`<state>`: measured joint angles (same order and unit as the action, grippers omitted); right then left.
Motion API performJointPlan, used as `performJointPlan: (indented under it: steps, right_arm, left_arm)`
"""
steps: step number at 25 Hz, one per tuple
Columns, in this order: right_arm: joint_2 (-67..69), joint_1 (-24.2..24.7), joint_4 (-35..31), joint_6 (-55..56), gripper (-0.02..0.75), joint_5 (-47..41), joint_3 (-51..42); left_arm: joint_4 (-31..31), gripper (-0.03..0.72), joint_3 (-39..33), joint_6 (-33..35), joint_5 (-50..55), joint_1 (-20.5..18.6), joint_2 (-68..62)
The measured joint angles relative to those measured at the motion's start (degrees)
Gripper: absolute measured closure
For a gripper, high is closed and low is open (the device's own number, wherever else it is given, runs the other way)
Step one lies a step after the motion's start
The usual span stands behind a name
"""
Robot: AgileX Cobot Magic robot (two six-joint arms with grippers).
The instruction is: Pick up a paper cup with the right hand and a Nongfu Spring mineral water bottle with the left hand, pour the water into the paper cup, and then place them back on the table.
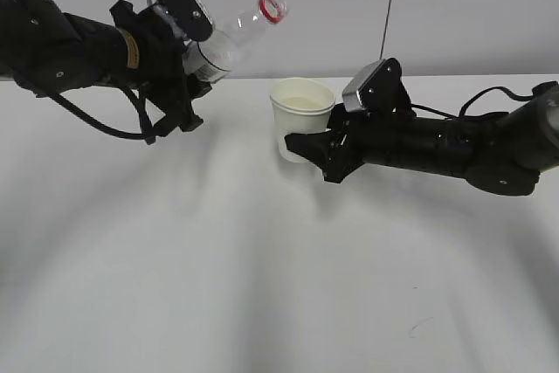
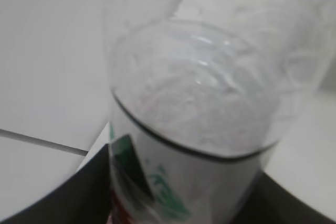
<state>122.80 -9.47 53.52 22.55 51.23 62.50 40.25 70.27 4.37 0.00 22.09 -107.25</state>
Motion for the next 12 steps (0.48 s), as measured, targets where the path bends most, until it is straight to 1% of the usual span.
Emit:
performJointPlan:
  steps: [2, 7, 12]
  right_arm:
    - [-0.1, 0.8, -1.8, -0.1, 0.252, 0.0, 0.0]
    - [-0.4, 3.1, -4.3, -0.3, 0.252, -0.1, 0.0]
    - [-0.4, 5.4, -6.6, -1.2, 0.252, -0.2, 0.0]
  left_arm:
    - [-4.1, 0.305, -0.7, 0.0, -3.0, -0.8, 0.0]
    - [-10.7, 0.305, -5.2, 0.0, -11.4, -2.4, 0.0]
    - [-18.4, 0.305, -9.4, 0.0, -20.2, -2.6, 0.0]
